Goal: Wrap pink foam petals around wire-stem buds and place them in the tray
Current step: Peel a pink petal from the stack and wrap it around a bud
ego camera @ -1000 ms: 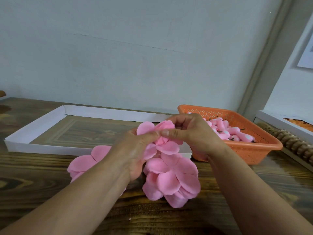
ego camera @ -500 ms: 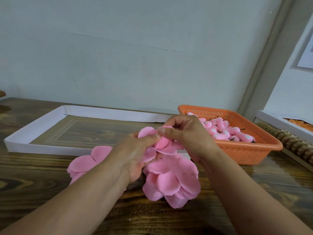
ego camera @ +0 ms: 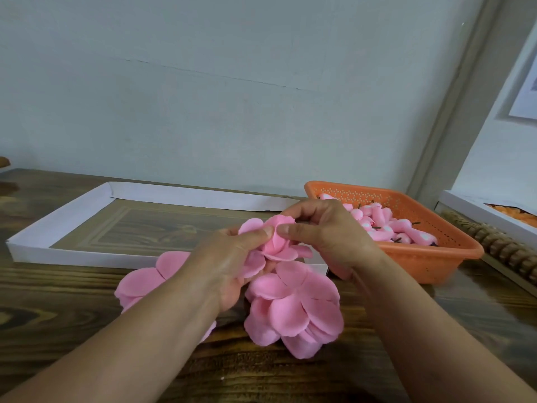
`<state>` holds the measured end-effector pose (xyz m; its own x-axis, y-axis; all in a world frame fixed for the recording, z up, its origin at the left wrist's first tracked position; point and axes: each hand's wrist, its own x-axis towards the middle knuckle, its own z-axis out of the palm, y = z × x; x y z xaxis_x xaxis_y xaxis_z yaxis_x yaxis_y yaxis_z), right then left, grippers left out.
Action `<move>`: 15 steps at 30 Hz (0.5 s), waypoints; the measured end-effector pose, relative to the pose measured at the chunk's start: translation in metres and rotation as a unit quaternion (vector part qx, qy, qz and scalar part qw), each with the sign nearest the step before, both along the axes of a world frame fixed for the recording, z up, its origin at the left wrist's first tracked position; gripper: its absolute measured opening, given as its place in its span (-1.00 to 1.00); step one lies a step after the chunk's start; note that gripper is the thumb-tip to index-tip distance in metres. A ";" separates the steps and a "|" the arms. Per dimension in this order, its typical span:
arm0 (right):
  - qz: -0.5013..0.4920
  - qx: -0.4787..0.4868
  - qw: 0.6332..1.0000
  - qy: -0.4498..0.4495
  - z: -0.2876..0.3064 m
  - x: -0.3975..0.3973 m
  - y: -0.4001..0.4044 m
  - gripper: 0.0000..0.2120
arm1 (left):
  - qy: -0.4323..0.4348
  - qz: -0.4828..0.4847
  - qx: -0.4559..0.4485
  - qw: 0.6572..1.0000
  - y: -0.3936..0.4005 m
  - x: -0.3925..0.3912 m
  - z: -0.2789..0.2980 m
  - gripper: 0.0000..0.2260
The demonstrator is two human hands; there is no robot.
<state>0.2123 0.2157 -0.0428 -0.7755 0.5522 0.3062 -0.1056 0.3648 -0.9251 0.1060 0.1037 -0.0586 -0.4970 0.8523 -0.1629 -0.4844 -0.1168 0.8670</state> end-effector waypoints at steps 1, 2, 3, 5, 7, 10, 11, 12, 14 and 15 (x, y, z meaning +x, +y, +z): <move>-0.003 0.001 1.000 0.001 0.000 -0.001 -0.001 -0.88 | 0.020 0.013 -0.005 1.000 0.000 0.000 -0.001 -0.84; -0.010 0.007 1.000 0.001 -0.001 -0.001 -0.001 -0.89 | 0.037 0.021 -0.009 0.999 0.000 -0.001 -0.001 -0.85; -0.022 0.014 1.000 0.005 -0.001 -0.002 -0.001 -0.89 | 0.049 0.026 -0.010 0.998 0.001 -0.001 -0.002 -0.85; -0.056 0.016 0.998 0.023 -0.001 -0.004 0.000 -0.85 | 0.061 0.026 -0.005 0.998 0.002 -0.002 -0.003 -0.87; -0.079 0.005 0.996 0.039 -0.001 -0.004 0.001 -0.80 | 0.078 0.025 -0.007 0.997 0.002 -0.001 -0.003 -0.85; -0.087 0.024 0.996 0.021 0.000 -0.003 -0.001 -0.83 | 0.160 0.060 -0.030 0.985 0.003 0.000 -0.004 -0.86; -0.085 0.042 0.995 0.010 0.001 -0.003 -0.001 -0.85 | 0.177 0.080 -0.034 0.980 0.004 0.000 -0.004 -0.84; -0.081 0.065 0.995 -0.002 0.002 -0.002 -0.003 -0.87 | 0.184 0.095 -0.040 0.978 0.004 0.000 -0.004 -0.82; -0.065 0.120 0.990 -0.028 0.006 -0.001 -0.007 -0.91 | 0.189 0.107 -0.051 0.975 0.002 -0.001 -0.004 -0.83; -0.055 0.148 0.987 -0.043 0.008 0.000 -0.009 -0.92 | 0.186 0.105 -0.057 0.975 0.001 -0.001 -0.003 -0.84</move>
<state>0.2121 0.2067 -0.0353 -0.7455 0.5316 0.4020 0.0246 0.6247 -0.7804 0.1053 0.1049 -0.0620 -0.7009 0.7128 -0.0259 -0.1107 -0.0728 0.9912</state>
